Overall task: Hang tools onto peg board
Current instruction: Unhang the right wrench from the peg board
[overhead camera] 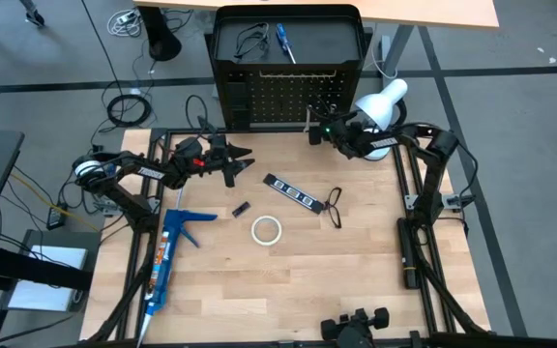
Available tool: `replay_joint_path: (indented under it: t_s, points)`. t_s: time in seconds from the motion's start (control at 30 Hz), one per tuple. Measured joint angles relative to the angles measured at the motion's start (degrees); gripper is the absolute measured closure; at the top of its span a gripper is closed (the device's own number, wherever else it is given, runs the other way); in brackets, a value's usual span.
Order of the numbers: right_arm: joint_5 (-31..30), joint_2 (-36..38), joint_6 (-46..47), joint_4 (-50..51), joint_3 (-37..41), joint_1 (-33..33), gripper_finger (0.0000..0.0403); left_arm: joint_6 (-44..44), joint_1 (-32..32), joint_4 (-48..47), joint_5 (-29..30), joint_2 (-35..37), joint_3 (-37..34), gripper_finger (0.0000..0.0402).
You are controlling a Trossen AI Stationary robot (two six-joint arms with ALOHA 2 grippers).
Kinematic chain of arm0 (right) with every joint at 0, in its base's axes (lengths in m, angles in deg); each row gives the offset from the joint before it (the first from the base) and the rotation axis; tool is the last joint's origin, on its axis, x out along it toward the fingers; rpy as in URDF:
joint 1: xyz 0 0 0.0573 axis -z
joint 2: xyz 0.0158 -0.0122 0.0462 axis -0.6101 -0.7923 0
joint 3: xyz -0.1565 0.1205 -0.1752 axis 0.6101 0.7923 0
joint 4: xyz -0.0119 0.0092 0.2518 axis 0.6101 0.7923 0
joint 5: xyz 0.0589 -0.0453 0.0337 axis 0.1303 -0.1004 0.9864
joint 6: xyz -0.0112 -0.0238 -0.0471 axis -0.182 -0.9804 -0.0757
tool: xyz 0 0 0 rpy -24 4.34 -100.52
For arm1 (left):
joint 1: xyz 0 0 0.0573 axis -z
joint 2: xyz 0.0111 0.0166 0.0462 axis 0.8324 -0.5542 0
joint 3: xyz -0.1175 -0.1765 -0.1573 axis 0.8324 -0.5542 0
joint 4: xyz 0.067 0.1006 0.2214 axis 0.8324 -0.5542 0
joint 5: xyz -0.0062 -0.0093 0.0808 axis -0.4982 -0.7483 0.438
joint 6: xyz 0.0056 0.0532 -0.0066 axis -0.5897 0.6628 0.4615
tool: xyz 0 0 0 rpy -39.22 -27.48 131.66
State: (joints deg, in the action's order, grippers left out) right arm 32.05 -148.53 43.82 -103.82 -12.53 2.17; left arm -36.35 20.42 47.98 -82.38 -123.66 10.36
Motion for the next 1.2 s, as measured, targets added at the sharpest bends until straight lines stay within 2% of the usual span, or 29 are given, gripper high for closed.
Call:
replay_joint_path:
  t_s: [0.3, 0.6, 0.8, 0.97, 1.2]
  points:
    - [1.26, 3.2, -0.64, 2.53, 0.6, -0.02, 0.0357, 0.07, 0.02, -0.09, -0.44, 0.0, 0.0, 0.0188]
    - [1.94, 4.02, -0.09, 0.65, 2.46, 0.17, 0.0373, -0.04, 0.0, -0.04, -0.92, 0.0, 0.0, 0.0188]
    - [2.68, 4.02, -0.96, -0.67, 2.54, 0.95, 0.0342, -0.07, 0.0, -0.03, -0.94, 0.0, 0.0, 0.0188]
    - [7.19, 4.02, -1.93, -3.26, 2.51, 2.95, 0.0308, -0.09, 0.0, 0.5, -0.96, 0.0, 0.0, 0.0188]
    - [10.27, 4.02, -1.89, -3.65, 2.85, 4.26, 0.0317, -0.11, 0.0, 0.48, -1.05, 0.0, 0.0, 0.0188]
